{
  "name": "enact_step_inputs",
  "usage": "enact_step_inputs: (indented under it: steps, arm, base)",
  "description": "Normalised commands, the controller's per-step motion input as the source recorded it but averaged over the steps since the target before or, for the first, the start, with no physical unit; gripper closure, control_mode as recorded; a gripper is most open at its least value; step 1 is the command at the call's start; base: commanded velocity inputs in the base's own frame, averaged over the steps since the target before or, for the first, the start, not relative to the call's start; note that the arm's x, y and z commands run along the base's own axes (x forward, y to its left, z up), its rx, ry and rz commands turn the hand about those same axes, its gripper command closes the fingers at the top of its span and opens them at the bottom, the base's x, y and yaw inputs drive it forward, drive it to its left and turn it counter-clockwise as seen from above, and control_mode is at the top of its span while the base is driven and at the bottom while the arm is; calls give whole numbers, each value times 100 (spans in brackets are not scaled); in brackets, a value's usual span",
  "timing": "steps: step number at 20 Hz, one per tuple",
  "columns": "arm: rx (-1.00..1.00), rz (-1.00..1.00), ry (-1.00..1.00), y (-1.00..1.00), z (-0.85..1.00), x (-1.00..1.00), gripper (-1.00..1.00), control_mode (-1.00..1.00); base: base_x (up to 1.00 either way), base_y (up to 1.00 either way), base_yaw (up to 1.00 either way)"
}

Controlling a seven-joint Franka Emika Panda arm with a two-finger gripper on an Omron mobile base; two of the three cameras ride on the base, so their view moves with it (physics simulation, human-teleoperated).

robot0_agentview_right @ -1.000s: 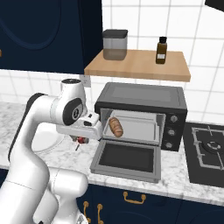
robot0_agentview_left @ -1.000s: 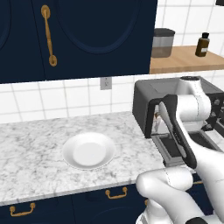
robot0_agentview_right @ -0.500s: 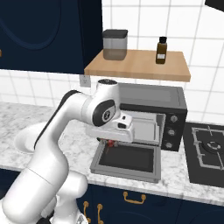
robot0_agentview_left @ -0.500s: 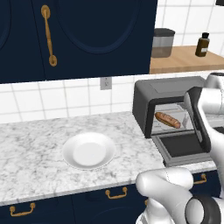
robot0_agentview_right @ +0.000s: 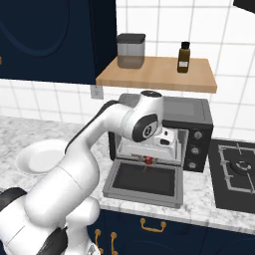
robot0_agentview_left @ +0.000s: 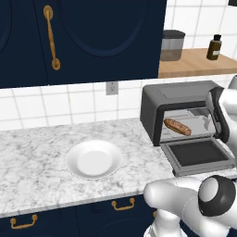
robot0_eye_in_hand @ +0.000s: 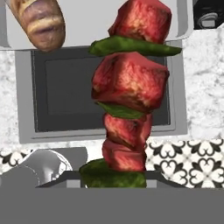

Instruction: Pick up the kebab skewer and baguette bread, and place them inside the toaster oven. Close the toaster oven door and start by setting the timer.

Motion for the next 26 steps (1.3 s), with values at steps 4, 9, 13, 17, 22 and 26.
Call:
enact_step_inputs:
  steps: [4, 9, 13, 17, 22, 26]
  arm:
    - [9, 1, 0, -18, -40, 31, 100, -100]
    - [5, 3, -1, 0, -21, 43, 100, -100]
    - [0, 4, -2, 0, -13, 36, 100, -100]
    - [0, 4, -2, 0, -27, 37, 100, -100]
    - [0, 7, 0, 0, -25, 37, 100, -100]
    - [0, 8, 0, 0, -4, 39, 100, -100]
  base:
    - [0, 0, 0]
    - [0, 0, 0]
    - [0, 0, 0]
    - [0, 0, 0]
    - [0, 0, 0]
    - [0, 0, 0]
